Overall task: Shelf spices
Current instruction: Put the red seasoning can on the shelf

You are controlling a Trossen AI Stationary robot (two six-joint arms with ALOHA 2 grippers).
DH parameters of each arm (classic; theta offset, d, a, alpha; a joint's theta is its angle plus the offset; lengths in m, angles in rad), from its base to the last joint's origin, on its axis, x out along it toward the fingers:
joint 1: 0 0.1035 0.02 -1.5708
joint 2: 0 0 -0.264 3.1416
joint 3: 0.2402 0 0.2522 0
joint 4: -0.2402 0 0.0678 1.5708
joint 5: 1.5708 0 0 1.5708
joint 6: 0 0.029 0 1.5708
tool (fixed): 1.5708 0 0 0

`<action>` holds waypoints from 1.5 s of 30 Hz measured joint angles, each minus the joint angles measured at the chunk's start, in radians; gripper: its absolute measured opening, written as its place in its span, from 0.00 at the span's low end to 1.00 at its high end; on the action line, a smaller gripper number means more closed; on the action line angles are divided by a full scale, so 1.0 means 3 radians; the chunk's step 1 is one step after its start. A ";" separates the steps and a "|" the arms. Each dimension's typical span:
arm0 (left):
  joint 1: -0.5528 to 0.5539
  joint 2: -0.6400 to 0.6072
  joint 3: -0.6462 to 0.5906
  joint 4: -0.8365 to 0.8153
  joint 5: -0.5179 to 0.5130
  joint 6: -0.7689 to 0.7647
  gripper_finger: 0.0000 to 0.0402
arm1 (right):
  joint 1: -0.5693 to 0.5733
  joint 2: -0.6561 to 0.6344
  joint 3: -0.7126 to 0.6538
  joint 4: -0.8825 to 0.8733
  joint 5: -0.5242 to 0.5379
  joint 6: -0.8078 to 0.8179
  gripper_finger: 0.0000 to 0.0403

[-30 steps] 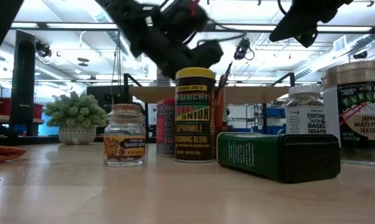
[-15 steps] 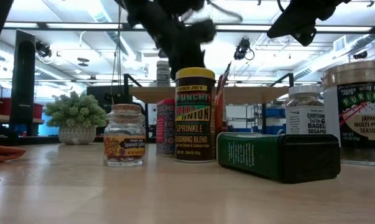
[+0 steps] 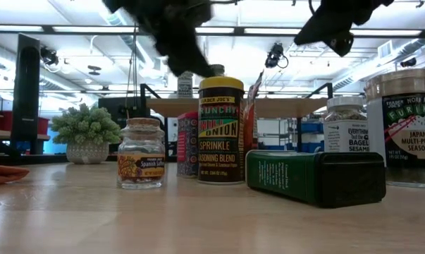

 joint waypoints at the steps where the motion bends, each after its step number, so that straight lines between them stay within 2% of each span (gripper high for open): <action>1: 0.0002 -0.0103 -0.0151 0.0131 -0.0004 -0.0064 0.00 | 0.0000 0.0040 0.0001 0.0023 0.0000 0.0040 0.00; 10: -0.0003 -0.1156 -0.1490 0.0830 -0.0298 -0.0547 0.00 | -0.0032 0.0357 0.0095 0.0183 -0.0106 0.0068 0.00; 15: -0.0006 -0.1634 -0.2014 0.1270 -0.0412 -0.0629 0.00 | -0.0163 0.0685 0.0514 0.0161 -0.0337 -0.0380 0.00; 19: -0.0006 -0.1841 -0.2285 0.1416 -0.0412 -0.0737 0.01 | -0.0325 0.1083 0.1055 -0.0129 -0.0602 -0.0838 0.00; 27: -0.0006 -0.1764 -0.2443 0.1570 -0.0410 -0.0728 0.01 | -0.0675 0.2002 0.2303 -0.1254 -0.0773 -0.1870 0.03; 33: -0.0007 -0.1745 -0.2439 0.1499 -0.0399 -0.0723 0.01 | -0.0833 0.2521 0.2977 -0.1672 -0.0935 -0.2256 0.14; 38: -0.0007 -0.1745 -0.2439 0.1509 -0.0400 -0.0719 0.01 | -0.0871 0.2822 0.3276 -0.1923 -0.1093 -0.2466 0.30; 45: -0.0007 -0.1745 -0.2439 0.1537 -0.0401 -0.0715 0.01 | -0.0839 0.2978 0.3316 -0.2011 -0.1209 -0.2657 0.53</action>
